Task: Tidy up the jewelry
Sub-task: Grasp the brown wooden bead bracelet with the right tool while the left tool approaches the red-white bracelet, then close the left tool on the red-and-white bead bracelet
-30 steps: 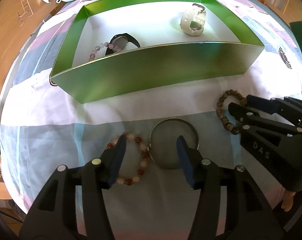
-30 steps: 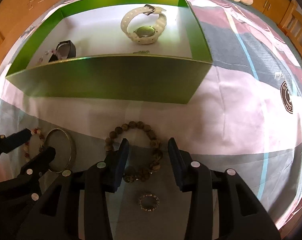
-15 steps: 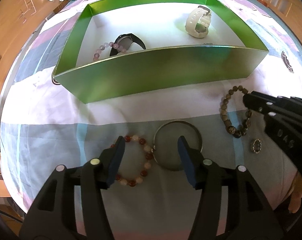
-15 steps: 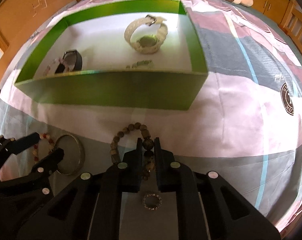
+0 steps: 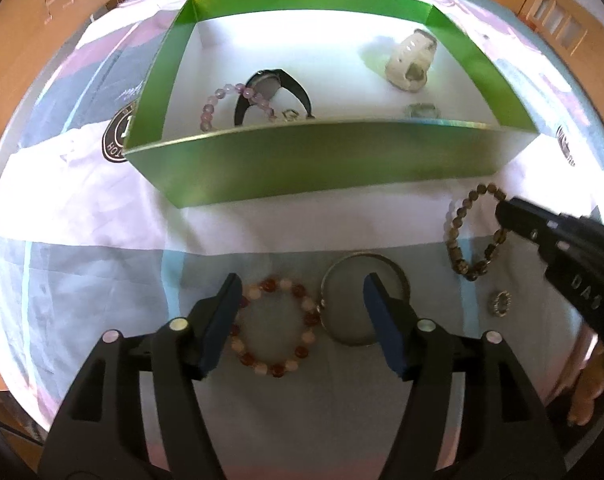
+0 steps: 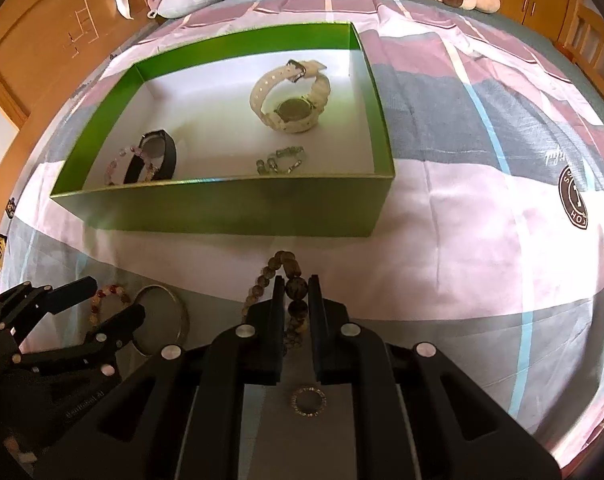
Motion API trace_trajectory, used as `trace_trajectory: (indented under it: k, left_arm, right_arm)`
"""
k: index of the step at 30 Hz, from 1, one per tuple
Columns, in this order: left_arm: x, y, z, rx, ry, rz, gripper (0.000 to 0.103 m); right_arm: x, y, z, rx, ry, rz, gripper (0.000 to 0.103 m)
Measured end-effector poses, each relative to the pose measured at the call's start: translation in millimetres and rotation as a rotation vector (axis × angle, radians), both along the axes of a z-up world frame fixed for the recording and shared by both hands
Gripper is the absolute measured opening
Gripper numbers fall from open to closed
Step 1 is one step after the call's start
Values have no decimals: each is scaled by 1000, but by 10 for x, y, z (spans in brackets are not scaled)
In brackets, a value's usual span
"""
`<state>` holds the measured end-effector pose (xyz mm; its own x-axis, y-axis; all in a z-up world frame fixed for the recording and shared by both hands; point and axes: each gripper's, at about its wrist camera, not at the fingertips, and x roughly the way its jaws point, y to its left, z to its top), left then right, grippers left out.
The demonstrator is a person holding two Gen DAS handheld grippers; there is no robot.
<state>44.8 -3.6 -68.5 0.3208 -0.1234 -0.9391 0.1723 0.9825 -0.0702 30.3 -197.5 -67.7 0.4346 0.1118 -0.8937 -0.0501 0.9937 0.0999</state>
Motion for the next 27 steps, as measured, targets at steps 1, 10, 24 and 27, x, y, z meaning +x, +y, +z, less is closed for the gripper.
trace_trajectory:
  k: [1, 10, 24, 27]
  left_arm:
    - [26, 49, 7, -17, 7, 9, 65]
    - [82, 57, -78, -11, 24, 21, 65]
    - [209, 217, -177, 7, 51, 117, 25]
    - [234, 298, -165, -7, 59, 133, 25]
  right_arm:
    - [-6, 2, 13, 1, -2, 2, 11]
    - [-33, 27, -16, -5, 13, 23, 11]
    - [-37, -40, 21, 7, 1, 0, 11]
    - [-38, -40, 19, 6, 0, 1, 11]
